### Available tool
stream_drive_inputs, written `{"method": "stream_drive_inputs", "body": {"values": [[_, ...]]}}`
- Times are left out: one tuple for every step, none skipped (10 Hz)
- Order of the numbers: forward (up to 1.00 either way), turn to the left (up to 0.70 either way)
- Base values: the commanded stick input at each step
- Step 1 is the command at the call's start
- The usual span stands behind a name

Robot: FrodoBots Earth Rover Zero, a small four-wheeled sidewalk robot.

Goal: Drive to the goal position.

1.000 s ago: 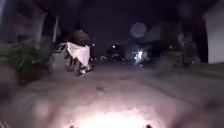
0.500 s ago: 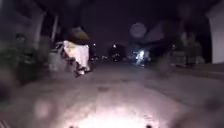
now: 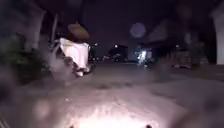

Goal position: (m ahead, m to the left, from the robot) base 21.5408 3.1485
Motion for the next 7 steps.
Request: {"method": "stream_drive_inputs", "body": {"values": [[0.70, 0.00], [0.70, 0.00], [0.70, 0.00], [0.70, 0.00], [0.70, 0.00], [0.70, 0.00], [0.70, -0.03]]}}
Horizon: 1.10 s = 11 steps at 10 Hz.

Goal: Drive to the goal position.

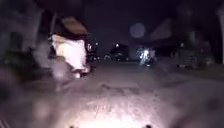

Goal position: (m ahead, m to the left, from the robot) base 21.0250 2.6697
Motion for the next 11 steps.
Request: {"method": "stream_drive_inputs", "body": {"values": [[0.70, -0.08], [0.70, -0.13], [0.70, -0.17], [0.70, -0.22], [0.70, -0.26], [0.70, -0.30], [0.70, 0.00], [0.70, 0.00], [0.70, 0.00], [0.70, 0.00], [0.70, 0.00]]}}
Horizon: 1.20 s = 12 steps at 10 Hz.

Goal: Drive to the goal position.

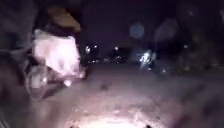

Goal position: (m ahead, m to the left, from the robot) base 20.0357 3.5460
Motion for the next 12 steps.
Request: {"method": "stream_drive_inputs", "body": {"values": [[0.70, 0.00], [0.70, 0.00], [0.70, 0.00], [0.70, 0.00], [0.70, 0.00], [0.70, 0.00], [0.70, 0.00], [0.70, 0.00], [0.70, 0.00], [0.70, 0.00], [0.70, 0.00], [0.70, 0.00]]}}
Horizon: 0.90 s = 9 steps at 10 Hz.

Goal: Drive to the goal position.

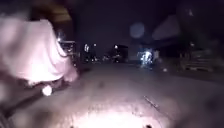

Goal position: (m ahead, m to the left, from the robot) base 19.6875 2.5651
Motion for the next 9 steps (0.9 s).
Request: {"method": "stream_drive_inputs", "body": {"values": [[0.70, 0.00], [0.70, 0.00], [0.70, 0.00], [0.70, 0.00], [0.70, 0.00], [0.70, 0.00], [0.70, 0.00], [0.70, 0.00], [0.70, 0.00]]}}
